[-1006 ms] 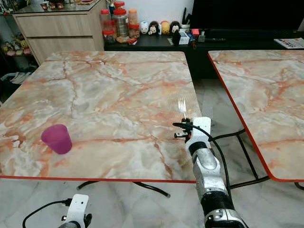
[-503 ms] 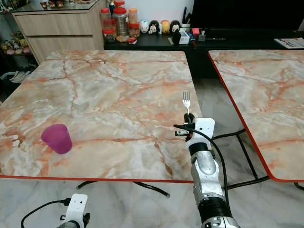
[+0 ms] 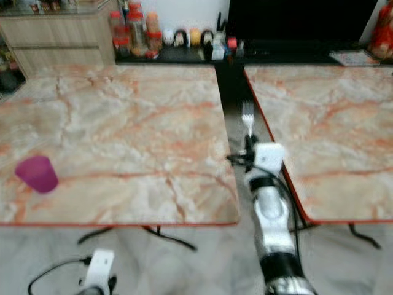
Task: Setting the table
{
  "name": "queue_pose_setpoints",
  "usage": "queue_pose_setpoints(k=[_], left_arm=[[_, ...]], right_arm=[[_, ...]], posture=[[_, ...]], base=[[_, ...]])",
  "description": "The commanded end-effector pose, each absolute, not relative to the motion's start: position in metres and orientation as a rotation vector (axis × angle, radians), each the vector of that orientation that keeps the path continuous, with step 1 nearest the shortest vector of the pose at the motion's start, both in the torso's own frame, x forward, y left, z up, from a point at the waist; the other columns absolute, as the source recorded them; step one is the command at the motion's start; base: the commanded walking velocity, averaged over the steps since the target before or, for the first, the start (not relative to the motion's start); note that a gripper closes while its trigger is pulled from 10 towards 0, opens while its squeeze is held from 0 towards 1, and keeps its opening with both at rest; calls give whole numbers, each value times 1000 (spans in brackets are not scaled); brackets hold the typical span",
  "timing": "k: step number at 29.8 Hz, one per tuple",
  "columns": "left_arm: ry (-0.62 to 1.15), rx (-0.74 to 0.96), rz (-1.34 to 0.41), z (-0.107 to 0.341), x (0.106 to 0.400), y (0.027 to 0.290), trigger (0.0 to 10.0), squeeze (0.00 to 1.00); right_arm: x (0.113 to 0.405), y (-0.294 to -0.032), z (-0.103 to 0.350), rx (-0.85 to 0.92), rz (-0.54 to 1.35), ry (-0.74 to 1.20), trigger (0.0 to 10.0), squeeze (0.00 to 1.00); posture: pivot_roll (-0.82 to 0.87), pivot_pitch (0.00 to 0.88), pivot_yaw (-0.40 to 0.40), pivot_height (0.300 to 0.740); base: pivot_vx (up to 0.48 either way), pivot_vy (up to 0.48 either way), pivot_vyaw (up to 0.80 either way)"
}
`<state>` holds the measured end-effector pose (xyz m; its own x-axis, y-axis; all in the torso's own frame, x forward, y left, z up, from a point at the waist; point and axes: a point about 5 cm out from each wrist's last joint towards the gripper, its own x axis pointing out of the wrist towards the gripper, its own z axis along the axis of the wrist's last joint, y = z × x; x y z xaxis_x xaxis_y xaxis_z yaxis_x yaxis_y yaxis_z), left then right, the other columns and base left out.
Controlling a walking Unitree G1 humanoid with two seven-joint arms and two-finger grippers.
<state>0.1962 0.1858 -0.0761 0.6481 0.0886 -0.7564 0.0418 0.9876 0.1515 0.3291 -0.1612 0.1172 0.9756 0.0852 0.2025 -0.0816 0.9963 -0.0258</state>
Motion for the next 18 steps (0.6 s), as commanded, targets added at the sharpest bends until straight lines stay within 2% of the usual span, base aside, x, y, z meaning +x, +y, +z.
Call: queue_pose_setpoints(k=[1,18], left_arm=[[873,169,14,-78,194,182,10000,0],[870,170,12,-77,195,182,10000,0]], right_arm=[[331,-168,128,-34,70,-248,10000,0],[334,-167,137,-37,64,-270,10000,0]], posture=[[-32,0,9,740],[-31,0,10,740]], base=[[0,-480,0],[0,-480,0]])
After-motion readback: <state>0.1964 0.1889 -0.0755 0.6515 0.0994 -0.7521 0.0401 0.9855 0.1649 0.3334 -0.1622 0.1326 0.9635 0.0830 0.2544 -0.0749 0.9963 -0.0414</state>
